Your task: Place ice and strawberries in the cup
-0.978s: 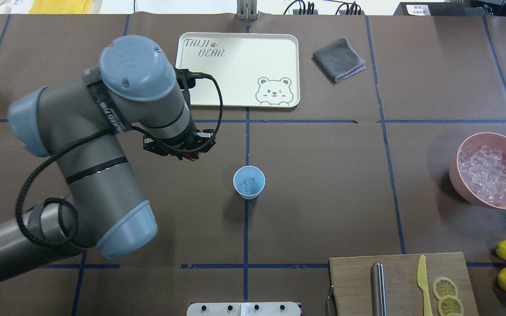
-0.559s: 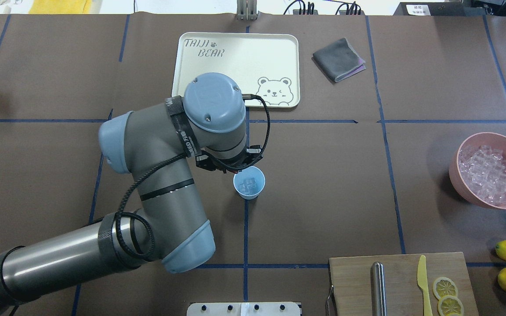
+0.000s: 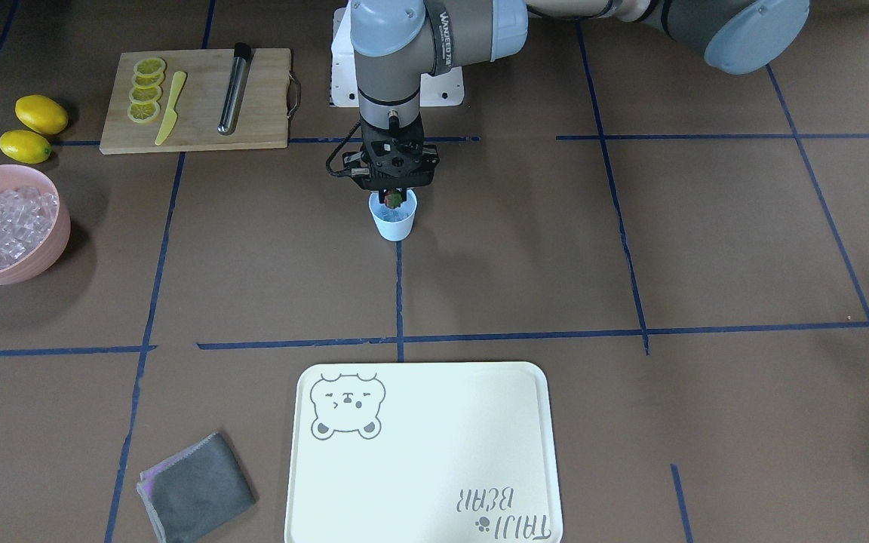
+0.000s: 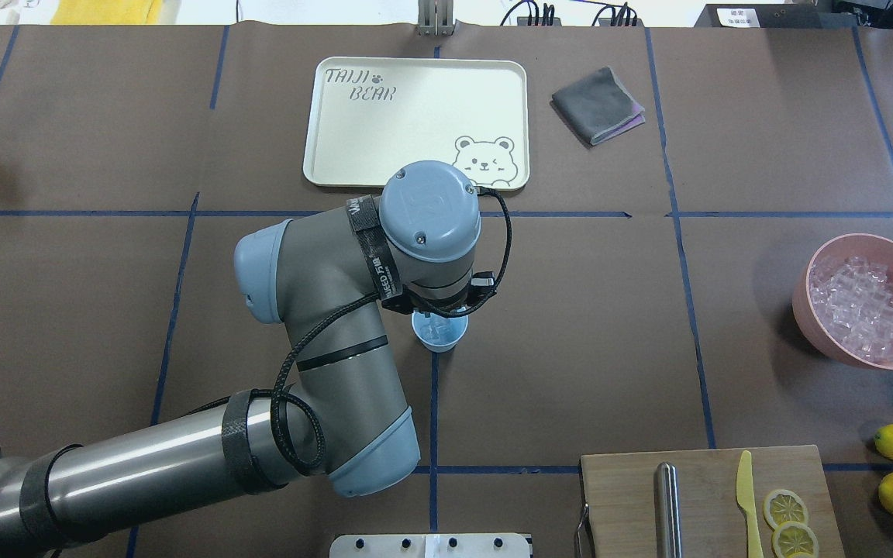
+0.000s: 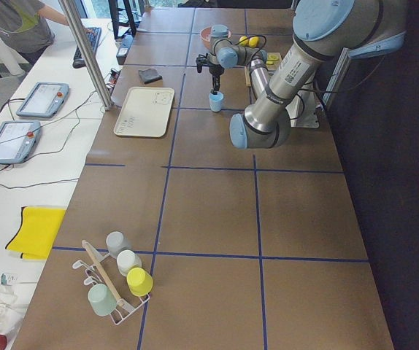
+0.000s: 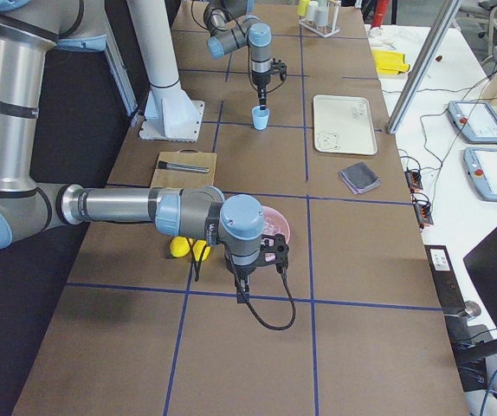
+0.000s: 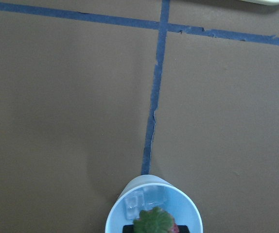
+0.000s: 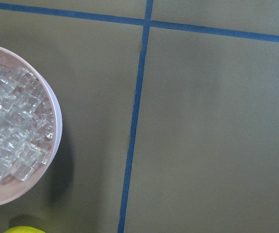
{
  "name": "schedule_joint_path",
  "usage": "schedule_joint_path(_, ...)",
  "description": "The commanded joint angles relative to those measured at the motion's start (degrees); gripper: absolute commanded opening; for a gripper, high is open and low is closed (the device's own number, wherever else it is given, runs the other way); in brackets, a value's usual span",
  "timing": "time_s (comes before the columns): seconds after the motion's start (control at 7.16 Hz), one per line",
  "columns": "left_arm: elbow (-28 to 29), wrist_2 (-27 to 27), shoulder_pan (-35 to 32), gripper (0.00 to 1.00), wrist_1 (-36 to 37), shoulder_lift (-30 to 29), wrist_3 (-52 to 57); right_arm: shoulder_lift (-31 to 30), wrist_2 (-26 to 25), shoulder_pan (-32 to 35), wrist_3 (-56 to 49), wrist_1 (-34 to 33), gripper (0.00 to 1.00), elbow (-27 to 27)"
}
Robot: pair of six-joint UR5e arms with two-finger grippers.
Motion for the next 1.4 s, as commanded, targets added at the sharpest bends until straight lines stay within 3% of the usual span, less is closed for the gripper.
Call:
schedule_joint_path(0.0, -0.4, 0.0, 0.0, 1.00, -0.1, 0.0, 0.1, 0.0, 0.0, 0.0, 0.0, 0.0, 0.99, 0.0)
schedule_joint_path(0.28, -1.2, -0.3, 0.0, 1.00, 0.0, 1.2, 0.3, 0.0, 0.0, 0.0, 0.0, 0.0, 0.99, 0.0)
schedule_joint_path(0.7, -18.9, -2.0, -4.0, 1.00, 0.9, 18.2, 17.1, 0.0, 0.0, 0.0, 0.0, 0.0, 0.99, -0.1)
schedule_joint_path(1.26, -20.4, -21.4, -27.1, 1.00, 0.2, 34.0, 47.9, 0.0, 0.0, 0.0, 0.0, 0.0, 0.99, -0.1)
